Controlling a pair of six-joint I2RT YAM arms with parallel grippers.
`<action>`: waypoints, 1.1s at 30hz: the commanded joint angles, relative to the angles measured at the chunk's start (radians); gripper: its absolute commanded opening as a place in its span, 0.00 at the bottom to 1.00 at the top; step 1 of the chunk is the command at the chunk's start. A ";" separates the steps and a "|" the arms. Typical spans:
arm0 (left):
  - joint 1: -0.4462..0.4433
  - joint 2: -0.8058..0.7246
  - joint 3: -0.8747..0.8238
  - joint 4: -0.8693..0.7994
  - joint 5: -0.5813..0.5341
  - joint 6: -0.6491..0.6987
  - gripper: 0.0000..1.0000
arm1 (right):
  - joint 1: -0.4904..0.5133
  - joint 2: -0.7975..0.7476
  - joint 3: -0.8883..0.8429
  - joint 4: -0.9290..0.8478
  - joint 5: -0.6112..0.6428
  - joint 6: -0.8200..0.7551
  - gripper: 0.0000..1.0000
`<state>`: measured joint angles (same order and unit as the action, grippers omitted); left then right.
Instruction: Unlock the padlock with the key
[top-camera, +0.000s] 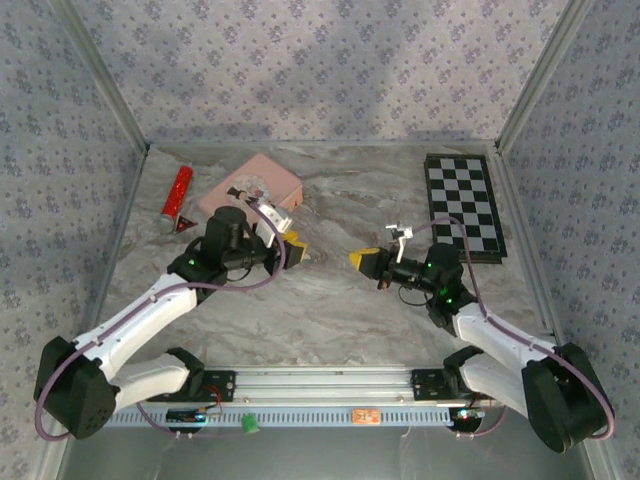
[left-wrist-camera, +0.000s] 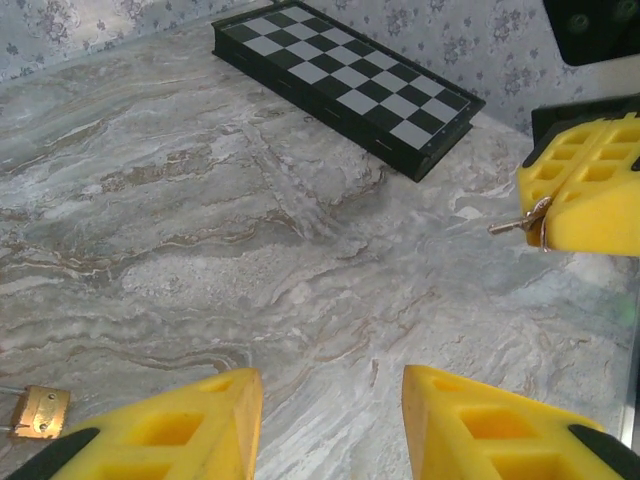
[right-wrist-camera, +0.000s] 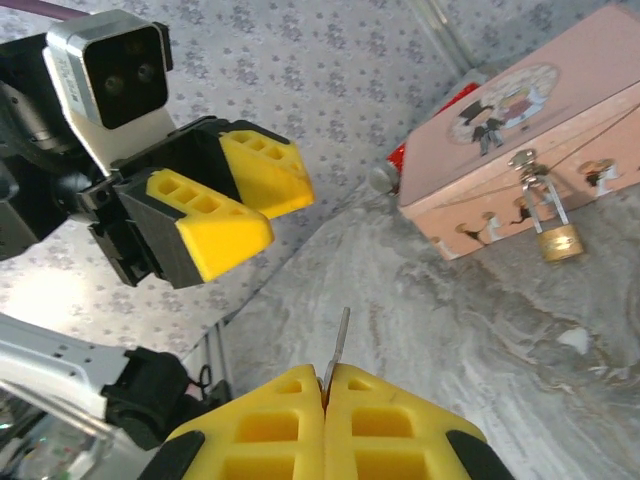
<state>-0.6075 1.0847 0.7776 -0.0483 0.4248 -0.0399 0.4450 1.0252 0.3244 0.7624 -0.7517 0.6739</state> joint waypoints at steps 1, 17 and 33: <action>0.006 -0.034 -0.013 0.057 -0.015 -0.035 0.42 | -0.017 0.016 0.027 0.097 -0.072 0.108 0.00; 0.078 0.051 0.013 -0.038 -0.281 -0.269 0.46 | -0.085 0.083 0.067 0.055 -0.018 0.314 0.00; 0.075 0.320 -0.006 0.110 -0.416 -0.693 0.49 | -0.131 -0.125 0.038 -0.272 0.066 0.151 0.00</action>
<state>-0.5301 1.3560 0.7753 -0.0319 0.0315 -0.6449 0.3218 0.9257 0.3645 0.5343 -0.6975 0.8585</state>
